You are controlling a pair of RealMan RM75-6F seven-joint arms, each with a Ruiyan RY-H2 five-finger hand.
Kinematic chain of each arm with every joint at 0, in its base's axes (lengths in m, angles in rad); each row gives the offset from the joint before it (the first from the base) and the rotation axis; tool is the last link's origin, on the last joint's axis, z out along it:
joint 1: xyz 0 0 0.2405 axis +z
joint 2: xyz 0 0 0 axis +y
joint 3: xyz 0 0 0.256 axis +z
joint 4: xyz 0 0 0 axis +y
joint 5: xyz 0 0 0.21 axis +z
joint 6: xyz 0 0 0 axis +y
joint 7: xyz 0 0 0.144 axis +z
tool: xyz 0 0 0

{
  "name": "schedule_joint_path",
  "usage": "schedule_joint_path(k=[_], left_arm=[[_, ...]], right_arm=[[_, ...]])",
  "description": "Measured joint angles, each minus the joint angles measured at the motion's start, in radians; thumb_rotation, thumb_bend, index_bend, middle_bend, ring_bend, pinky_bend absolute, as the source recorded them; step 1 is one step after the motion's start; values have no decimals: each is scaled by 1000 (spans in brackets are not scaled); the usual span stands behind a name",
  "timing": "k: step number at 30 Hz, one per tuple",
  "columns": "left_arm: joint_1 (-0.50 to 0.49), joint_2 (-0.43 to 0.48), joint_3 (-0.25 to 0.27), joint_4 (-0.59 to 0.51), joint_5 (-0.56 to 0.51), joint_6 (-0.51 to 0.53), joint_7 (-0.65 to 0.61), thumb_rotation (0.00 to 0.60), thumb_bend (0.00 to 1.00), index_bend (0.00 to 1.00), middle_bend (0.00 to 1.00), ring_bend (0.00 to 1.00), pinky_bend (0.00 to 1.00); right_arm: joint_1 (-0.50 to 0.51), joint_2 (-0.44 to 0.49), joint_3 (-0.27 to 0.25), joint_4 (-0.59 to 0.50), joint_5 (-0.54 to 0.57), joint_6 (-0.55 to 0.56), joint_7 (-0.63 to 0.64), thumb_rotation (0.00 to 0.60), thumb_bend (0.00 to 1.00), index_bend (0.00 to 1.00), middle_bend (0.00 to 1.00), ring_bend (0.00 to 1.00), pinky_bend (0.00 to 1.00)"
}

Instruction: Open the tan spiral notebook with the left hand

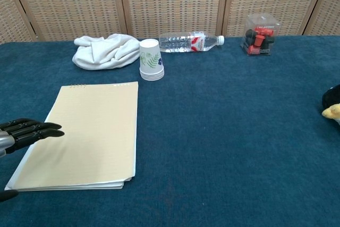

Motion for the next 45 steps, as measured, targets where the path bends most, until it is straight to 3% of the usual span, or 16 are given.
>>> schedule_joint_path(k=[45], left_arm=[[-24, -31, -4, 21, -92, -26, 23, 600, 311, 0, 0, 0, 0]], right_arm=[[2, 9, 2, -2, 10, -11, 26, 600, 0, 0, 0, 0, 0]])
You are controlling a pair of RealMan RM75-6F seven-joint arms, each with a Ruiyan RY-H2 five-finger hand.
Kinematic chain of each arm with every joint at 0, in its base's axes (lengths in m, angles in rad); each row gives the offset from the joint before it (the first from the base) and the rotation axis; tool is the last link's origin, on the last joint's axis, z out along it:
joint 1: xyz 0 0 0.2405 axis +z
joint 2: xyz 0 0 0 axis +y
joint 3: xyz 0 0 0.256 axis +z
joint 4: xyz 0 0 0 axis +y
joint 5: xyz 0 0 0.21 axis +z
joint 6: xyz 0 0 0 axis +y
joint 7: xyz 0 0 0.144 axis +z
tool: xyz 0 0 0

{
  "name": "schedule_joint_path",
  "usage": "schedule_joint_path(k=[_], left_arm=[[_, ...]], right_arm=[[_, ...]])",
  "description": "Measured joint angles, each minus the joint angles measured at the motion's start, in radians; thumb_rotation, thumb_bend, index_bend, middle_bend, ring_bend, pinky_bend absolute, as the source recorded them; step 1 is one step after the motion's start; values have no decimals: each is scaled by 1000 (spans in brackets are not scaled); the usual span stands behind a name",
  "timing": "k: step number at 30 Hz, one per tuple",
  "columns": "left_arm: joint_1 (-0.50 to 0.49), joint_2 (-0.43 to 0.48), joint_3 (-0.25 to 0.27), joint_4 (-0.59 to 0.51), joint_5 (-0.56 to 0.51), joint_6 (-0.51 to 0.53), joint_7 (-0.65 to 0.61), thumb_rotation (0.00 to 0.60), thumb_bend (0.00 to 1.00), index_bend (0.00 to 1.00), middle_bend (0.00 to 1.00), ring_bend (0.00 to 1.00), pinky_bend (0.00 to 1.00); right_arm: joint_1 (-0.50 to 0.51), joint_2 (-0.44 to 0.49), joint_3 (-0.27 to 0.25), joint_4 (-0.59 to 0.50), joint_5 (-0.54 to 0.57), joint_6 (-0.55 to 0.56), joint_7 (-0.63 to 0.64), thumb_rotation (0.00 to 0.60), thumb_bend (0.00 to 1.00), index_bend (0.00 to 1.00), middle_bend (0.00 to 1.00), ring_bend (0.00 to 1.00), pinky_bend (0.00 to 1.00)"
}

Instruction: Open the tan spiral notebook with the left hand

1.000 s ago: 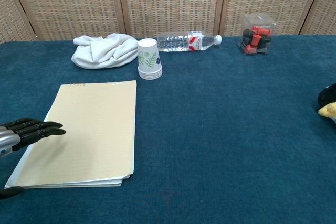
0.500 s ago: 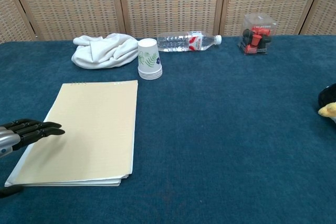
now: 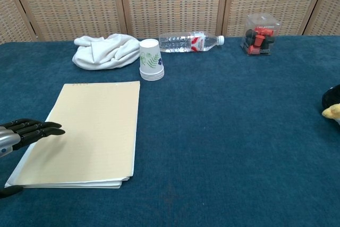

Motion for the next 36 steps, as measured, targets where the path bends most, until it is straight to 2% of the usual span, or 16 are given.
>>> schedule_joint_path(k=[5, 10, 31, 36], left_arm=[[-3, -4, -3, 8, -6, 1, -2, 600, 313, 0, 0, 0, 0], [-5, -6, -3, 12, -12, -3, -5, 600, 358, 0, 0, 0, 0], [-9, -10, -8, 30, -32, -7, -19, 600, 362, 0, 0, 0, 0], [-16, -13, -12, 36, -41, -21, -18, 600, 454, 1, 0, 0, 0]], right_arm=[[1, -2, 0, 2, 1, -3, -3, 600, 0, 0, 0, 0, 0], [1, -3, 0, 2, 2, -3, -4, 600, 0, 0, 0, 0, 0], [0, 0, -1, 1, 2, -3, 2, 600, 0, 0, 0, 0, 0], [1, -1, -2, 2, 1, -4, -1, 600, 0, 0, 0, 0, 0]])
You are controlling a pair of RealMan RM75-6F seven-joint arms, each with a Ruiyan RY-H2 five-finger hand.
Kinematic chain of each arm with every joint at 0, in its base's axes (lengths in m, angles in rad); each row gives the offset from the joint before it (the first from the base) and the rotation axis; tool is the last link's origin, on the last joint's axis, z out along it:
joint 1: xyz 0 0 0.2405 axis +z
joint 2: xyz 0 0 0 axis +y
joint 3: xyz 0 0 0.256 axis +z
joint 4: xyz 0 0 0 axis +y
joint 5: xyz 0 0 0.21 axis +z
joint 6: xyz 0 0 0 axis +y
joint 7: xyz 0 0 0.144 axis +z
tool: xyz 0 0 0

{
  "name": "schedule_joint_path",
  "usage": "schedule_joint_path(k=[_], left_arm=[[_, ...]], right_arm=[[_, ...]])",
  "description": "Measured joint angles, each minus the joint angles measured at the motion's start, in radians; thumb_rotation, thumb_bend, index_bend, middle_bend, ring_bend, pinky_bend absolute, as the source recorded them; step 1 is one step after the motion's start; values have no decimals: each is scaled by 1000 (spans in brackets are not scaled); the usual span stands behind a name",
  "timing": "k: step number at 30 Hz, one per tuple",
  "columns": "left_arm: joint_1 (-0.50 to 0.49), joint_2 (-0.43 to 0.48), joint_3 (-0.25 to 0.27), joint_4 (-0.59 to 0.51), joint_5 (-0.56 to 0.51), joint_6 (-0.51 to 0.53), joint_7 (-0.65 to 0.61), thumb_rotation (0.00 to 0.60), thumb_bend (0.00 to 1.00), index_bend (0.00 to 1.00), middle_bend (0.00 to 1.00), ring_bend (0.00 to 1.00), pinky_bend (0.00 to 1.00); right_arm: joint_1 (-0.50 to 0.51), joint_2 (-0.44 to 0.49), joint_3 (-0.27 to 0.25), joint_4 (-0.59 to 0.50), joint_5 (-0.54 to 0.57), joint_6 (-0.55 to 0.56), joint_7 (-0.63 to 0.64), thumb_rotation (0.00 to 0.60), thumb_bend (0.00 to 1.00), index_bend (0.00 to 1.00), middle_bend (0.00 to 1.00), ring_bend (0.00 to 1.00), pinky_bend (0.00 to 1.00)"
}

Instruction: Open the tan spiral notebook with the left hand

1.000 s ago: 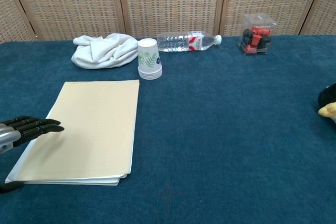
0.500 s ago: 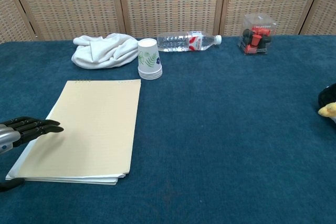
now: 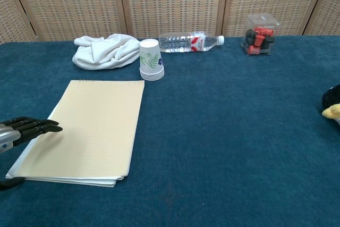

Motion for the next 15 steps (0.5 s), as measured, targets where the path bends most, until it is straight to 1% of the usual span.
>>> schedule_joint_path(k=[5, 11, 13, 15], left_arm=[[-9, 1, -9, -7, -7, -5, 9, 600, 466, 2, 0, 0, 0], [-17, 9, -23, -27, -19, -7, 21, 600, 524, 8, 0, 0, 0], [-19, 13, -28, -35, -24, -6, 23, 600, 561, 46, 0, 0, 0], [-22, 19, -33, -45, -29, -6, 28, 600, 577, 77, 0, 0, 0]], right_arm=[[0, 0, 1, 0, 2, -1, -1, 600, 0, 0, 0, 0, 0], [0, 1, 2, 0, 5, -2, 4, 600, 0, 0, 0, 0, 0], [0, 2, 2, 0, 5, -2, 6, 600, 0, 0, 0, 0, 0], [0, 3, 2, -1, 5, -2, 9, 600, 0, 0, 0, 0, 0]])
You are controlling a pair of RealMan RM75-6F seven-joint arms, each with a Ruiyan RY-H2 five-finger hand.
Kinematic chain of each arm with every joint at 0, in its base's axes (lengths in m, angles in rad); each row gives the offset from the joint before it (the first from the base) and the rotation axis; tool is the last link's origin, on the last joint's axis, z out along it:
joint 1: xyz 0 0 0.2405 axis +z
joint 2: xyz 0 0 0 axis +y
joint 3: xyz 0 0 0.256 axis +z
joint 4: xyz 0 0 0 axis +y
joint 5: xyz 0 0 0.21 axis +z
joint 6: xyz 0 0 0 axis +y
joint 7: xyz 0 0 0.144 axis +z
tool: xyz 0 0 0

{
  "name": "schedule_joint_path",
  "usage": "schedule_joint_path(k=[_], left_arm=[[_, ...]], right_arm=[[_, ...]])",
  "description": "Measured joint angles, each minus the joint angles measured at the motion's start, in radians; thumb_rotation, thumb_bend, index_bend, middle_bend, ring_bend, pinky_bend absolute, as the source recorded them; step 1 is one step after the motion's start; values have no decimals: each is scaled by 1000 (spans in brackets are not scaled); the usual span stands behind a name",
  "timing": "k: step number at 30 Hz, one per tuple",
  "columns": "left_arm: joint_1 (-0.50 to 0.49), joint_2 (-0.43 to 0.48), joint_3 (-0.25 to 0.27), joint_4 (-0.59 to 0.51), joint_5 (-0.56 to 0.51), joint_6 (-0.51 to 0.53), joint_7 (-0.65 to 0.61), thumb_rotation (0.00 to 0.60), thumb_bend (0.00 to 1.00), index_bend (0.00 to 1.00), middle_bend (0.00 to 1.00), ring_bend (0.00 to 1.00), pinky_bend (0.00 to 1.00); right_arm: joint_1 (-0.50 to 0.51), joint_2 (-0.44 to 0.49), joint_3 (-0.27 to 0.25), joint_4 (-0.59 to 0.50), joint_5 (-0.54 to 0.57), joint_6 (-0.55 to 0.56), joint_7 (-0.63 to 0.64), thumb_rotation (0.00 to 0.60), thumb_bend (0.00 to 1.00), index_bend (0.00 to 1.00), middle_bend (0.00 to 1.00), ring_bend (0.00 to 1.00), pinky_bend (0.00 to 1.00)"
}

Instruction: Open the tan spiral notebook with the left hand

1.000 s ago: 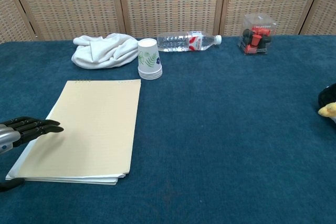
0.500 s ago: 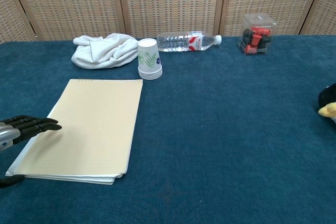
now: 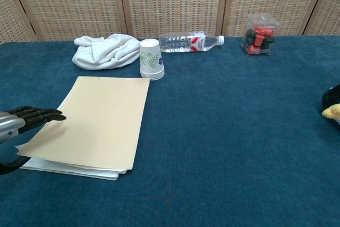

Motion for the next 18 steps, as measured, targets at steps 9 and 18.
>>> schedule_joint_path(k=[9, 18], left_arm=[[-10, 7, -10, -19, -25, -13, 19, 600, 569, 80, 0, 0, 0], [-13, 0, -15, 3, -44, -23, 11, 600, 570, 80, 0, 0, 0]], right_arm=[[0, 1, 1, 0, 2, -1, 2, 600, 0, 0, 0, 0, 0], [1, 0, -1, -1, 2, -5, -1, 600, 0, 0, 0, 0, 0]])
